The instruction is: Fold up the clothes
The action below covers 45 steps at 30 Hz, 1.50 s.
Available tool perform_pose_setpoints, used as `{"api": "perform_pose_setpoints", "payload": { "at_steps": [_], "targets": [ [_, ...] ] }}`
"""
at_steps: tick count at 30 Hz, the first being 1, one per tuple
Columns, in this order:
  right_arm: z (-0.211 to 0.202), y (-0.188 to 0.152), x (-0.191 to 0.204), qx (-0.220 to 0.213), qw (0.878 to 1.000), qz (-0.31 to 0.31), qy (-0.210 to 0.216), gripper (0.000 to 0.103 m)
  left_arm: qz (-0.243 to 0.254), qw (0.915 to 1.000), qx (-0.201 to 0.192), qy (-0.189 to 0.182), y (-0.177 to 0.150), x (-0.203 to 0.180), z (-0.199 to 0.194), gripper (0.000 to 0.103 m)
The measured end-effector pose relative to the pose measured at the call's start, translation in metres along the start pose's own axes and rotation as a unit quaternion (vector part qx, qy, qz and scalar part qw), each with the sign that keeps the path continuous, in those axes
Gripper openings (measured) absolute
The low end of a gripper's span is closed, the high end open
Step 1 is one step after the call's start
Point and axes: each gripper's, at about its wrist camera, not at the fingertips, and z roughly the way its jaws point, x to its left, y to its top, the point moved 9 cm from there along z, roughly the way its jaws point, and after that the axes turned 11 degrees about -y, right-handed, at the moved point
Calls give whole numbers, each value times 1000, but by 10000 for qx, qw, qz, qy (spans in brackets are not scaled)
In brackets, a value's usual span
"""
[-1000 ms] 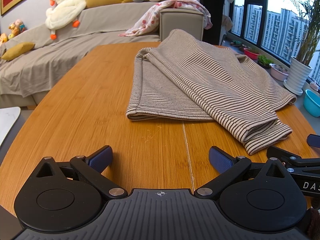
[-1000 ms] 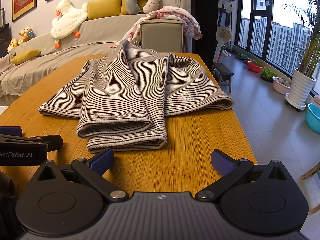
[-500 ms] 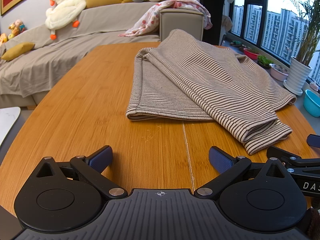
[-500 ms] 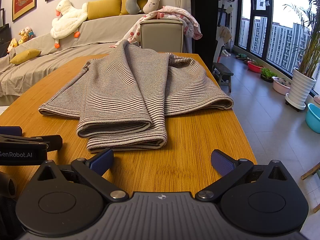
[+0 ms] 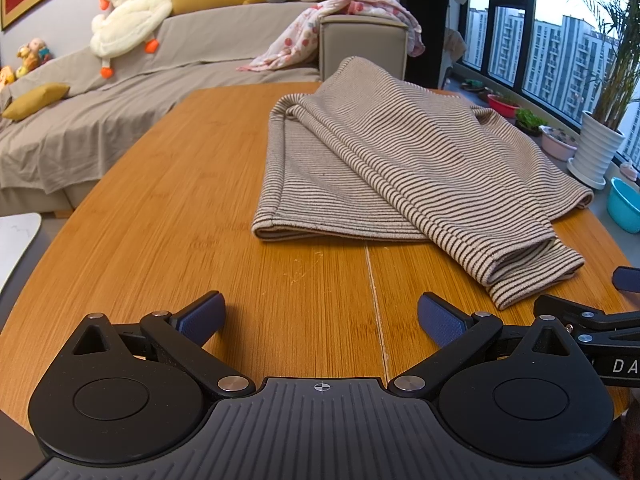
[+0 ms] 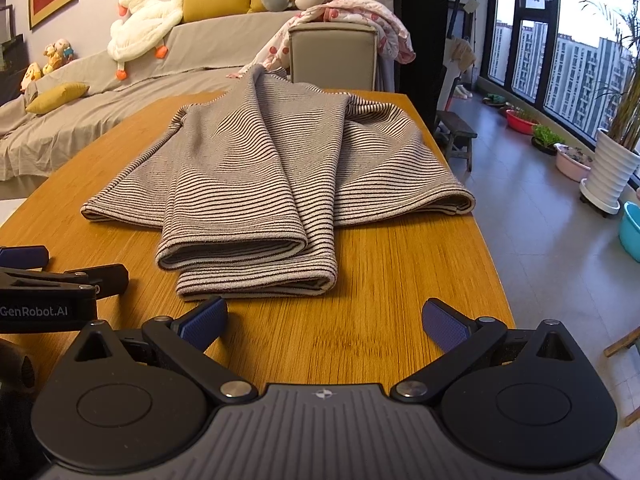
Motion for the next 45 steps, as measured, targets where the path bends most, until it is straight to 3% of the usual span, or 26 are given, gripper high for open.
{"api": "perform_pose_setpoints", "payload": {
  "at_steps": [19, 21, 23, 27, 31, 35, 38, 42, 45],
  "targets": [
    [-3, 2, -1, -129, 9992, -104, 362, 103, 139, 9996, 178, -184, 2, 0, 3, 103],
    [-3, 9, -4, -48, 9976, 3, 696, 103, 102, 9982, 321, -491, 7, -1, 3, 103],
    [-7, 27, -12, -227, 9953, 136, 930, 103, -114, 9942, 379, -999, 21, 0, 2, 103],
    [-4, 86, -27, -1132, 9898, 124, 851, 103, -205, 9830, 39, -1822, 76, 1, 9, 103],
    [36, 138, -33, -1500, 9837, 525, 847, 103, 105, 9777, -281, -2078, 120, 1, 52, 103],
    [80, 168, -31, -1456, 9764, 1101, 1152, 103, 0, 9711, -492, -2336, 144, 8, 96, 103],
    [109, 181, -26, -1384, 9741, 1314, 1211, 103, 216, 9725, -663, -2221, 153, 13, 114, 103],
    [133, 177, -12, -1028, 9797, 1218, 1220, 103, 204, 9736, -91, -2271, 138, 22, 139, 103],
    [145, 164, 3, -538, 9820, 1081, 1449, 103, 529, 9725, -53, -2267, 128, 22, 133, 103]
  ]
}}
